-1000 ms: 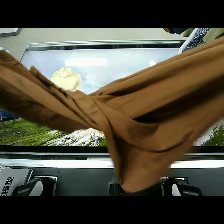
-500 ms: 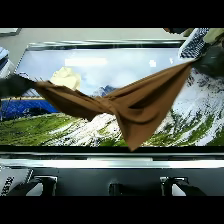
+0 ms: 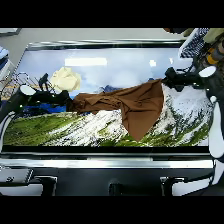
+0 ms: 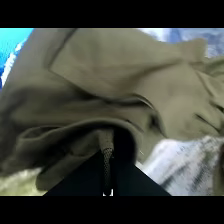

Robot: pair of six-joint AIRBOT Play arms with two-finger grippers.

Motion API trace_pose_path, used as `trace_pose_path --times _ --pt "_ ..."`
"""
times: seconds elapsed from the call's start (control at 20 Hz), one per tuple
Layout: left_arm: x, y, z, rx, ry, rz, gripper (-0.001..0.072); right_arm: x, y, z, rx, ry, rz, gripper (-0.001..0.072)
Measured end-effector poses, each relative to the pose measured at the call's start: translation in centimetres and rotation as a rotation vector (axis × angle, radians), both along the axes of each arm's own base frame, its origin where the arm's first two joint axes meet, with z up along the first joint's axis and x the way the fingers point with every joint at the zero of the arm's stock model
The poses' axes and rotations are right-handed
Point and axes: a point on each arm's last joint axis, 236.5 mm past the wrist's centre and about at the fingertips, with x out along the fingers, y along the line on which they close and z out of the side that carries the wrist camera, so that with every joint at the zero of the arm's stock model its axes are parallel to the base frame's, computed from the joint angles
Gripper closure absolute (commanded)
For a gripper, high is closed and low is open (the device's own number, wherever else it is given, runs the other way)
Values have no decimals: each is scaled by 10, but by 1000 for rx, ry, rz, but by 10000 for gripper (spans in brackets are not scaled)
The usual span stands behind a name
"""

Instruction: Fold the clothes and pants, and hang the long-sleeved shirts on hangers.

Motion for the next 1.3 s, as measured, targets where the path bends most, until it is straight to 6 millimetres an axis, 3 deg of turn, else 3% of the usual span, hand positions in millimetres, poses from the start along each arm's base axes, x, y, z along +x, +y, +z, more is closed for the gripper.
trace_pose_path --times 0.15,0.25,0.3,0.4,0.55,0.65,0.75,1.0,1.15,1.3 --pt "3 -2 -18 -11 30 10 689 12 -2 -21 41 13 -42 568" --pt "3 -3 -23 -13 36 7 689 8 -2 -24 56 31 -31 344" --pt "2 -3 -24 -14 40 3 689 2 -4 -23 58 42 -15 284" --pt "-2 -5 -26 -19 54 -13 689 -19 -12 -14 45 75 48 275" --pt "-9 -8 -26 -27 77 -39 689 -68 -36 -3 -34 156 130 274" --pt "-13 -10 -25 -31 87 -51 689 -103 -40 -3 -50 212 155 205" --pt "-16 -11 -24 -35 94 -60 689 -142 -24 -15 -20 276 189 206" --pt "-21 -13 -24 -41 109 -74 689 -228 50 -74 101 413 275 208" --pt "-23 -14 -24 -44 116 -81 689 -262 83 -102 111 470 318 207" --pt "-26 -15 -24 -48 126 -88 689 -275 96 -118 90 489 324 208"
